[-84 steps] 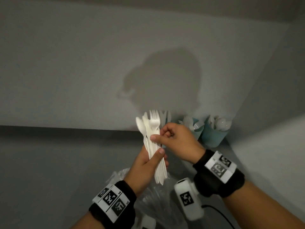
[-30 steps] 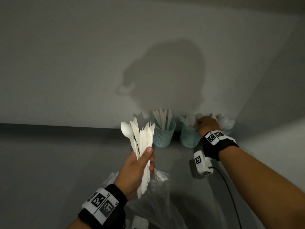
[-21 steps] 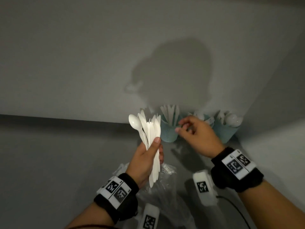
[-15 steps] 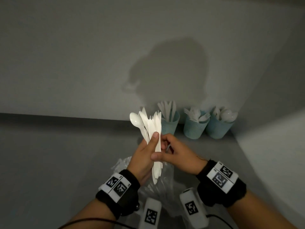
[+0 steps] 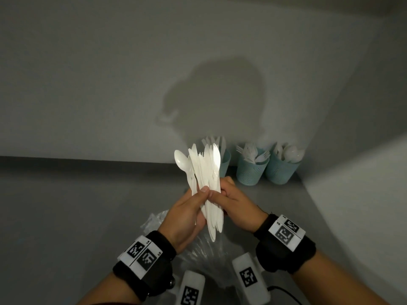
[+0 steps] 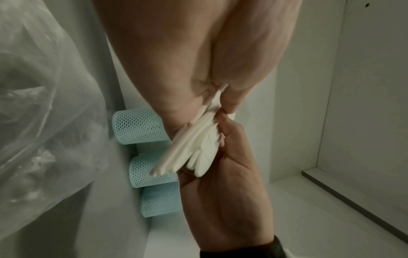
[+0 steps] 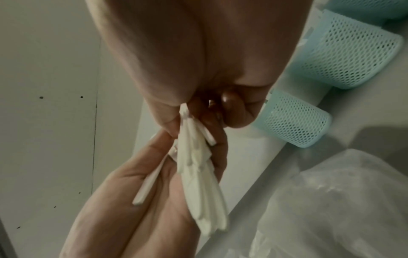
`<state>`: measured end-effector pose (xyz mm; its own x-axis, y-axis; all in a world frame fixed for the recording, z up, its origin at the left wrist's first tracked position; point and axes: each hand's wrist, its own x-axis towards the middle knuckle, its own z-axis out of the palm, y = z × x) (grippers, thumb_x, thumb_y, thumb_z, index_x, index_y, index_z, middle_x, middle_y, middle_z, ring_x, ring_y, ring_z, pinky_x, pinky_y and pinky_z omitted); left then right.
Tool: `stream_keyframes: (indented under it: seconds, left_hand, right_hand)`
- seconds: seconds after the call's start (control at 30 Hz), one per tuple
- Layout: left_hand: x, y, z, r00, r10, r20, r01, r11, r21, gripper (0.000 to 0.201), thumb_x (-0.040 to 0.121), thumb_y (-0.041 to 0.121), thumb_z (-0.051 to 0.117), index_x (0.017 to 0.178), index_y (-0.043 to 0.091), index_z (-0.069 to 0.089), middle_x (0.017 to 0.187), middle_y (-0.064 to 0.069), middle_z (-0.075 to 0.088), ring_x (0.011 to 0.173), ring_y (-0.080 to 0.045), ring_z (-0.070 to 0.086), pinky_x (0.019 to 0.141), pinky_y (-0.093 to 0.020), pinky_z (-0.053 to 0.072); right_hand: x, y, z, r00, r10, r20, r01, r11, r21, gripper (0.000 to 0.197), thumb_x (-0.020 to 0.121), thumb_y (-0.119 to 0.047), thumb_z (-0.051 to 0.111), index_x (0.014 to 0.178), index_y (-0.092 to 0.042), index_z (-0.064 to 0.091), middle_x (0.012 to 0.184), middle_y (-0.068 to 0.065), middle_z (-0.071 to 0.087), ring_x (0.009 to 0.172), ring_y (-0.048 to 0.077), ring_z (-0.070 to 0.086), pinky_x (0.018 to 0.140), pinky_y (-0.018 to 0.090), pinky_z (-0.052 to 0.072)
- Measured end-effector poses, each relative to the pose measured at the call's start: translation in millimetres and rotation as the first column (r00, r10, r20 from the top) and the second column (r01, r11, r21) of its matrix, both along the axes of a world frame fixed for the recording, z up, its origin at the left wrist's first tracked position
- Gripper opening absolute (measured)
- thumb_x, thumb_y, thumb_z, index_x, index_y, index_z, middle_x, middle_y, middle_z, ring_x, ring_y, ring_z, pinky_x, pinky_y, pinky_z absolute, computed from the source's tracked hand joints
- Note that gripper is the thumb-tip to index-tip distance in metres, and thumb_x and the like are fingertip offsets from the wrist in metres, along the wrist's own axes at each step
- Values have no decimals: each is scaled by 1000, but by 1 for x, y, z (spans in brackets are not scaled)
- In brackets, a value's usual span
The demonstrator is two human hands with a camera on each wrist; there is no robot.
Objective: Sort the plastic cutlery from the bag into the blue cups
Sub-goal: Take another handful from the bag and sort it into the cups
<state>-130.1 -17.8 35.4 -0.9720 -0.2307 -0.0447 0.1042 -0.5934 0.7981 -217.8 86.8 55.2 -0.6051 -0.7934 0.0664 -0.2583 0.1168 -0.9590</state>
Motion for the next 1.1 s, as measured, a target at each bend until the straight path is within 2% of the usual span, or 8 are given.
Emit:
stream_keyframes:
  seconds: [0.1, 0.23, 0.33, 0.53, 0.73, 0.87, 1.03, 1.1]
  left_hand:
    - [0, 0, -1, 1000, 23, -3, -23, 999, -24, 39, 100, 14, 39, 139, 14, 45, 127, -10, 65, 117, -21, 62, 98, -31, 50]
    - [-1, 1, 1, 999, 41, -12, -42, 995, -90, 37, 100, 15, 40, 135, 19, 48, 122, -5, 68, 112, -18, 65, 88, -26, 55]
    - [-2, 0, 2, 999, 34, -7, -35, 992, -118, 40, 99, 18, 41, 138, 19, 45, 126, -5, 66, 116, -19, 63, 94, -31, 53]
    - [-2, 0, -2, 999, 44, 16, -39, 965, -261, 38, 100, 22, 41, 138, 25, 45, 125, -3, 67, 114, -20, 64, 94, -39, 53]
    - [-1, 4, -1, 997, 83, -5, -78, 909, -409, 43, 99, 15, 45, 140, 23, 42, 128, -1, 64, 116, -15, 62, 97, -32, 51]
    - [-2, 7, -1, 992, 121, -24, -118, 883, -455, 42, 99, 13, 45, 140, 23, 43, 127, 5, 65, 118, -9, 60, 95, -24, 50]
    - [-2, 4, 0, 989, 143, -30, -143, 901, -409, 41, 99, 12, 44, 138, 25, 45, 126, 5, 66, 117, -10, 61, 96, -26, 50]
    - [-1, 2, 1, 991, 135, -19, -132, 919, -372, 38, 99, 12, 44, 134, 26, 48, 124, 2, 67, 115, -13, 63, 95, -30, 51]
  right_hand:
    - [0, -1, -1, 999, 20, 47, -17, 998, -56, 24, 96, -7, 46, 106, -27, 55, 102, 1, 46, 91, -2, 57, 82, 9, 48]
    - [-1, -1, -5, 1000, -11, 2, 11, 996, -85, 23, 96, -11, 47, 108, -29, 55, 100, -3, 45, 85, -15, 56, 80, 7, 46]
    - [0, -1, -10, 994, -65, -83, 61, 997, -51, 23, 97, -20, 46, 104, -41, 51, 99, -5, 42, 86, -13, 53, 84, 9, 45]
    - [2, 1, -16, 979, -136, -153, 133, 991, -35, 19, 101, -23, 37, 116, -25, 47, 100, -10, 42, 92, -8, 51, 89, 13, 42]
    - [3, -4, -16, 945, -207, -255, 212, 977, -8, 29, 101, -25, 33, 124, -14, 48, 113, 2, 51, 103, 11, 55, 90, 23, 45]
    - [4, -11, -19, 890, -265, -371, 269, 962, -40, 30, 101, -21, 33, 125, -12, 48, 109, -1, 50, 99, 8, 51, 83, 4, 38]
    - [4, -16, -25, 937, -309, -165, 284, 946, -158, 22, 100, -22, 36, 116, -18, 50, 113, 3, 61, 106, 11, 60, 93, 27, 48]
    - [5, -16, -24, 966, -255, -38, 245, 954, -175, 21, 101, -21, 36, 115, -25, 51, 115, 2, 64, 109, 11, 61, 95, 27, 50]
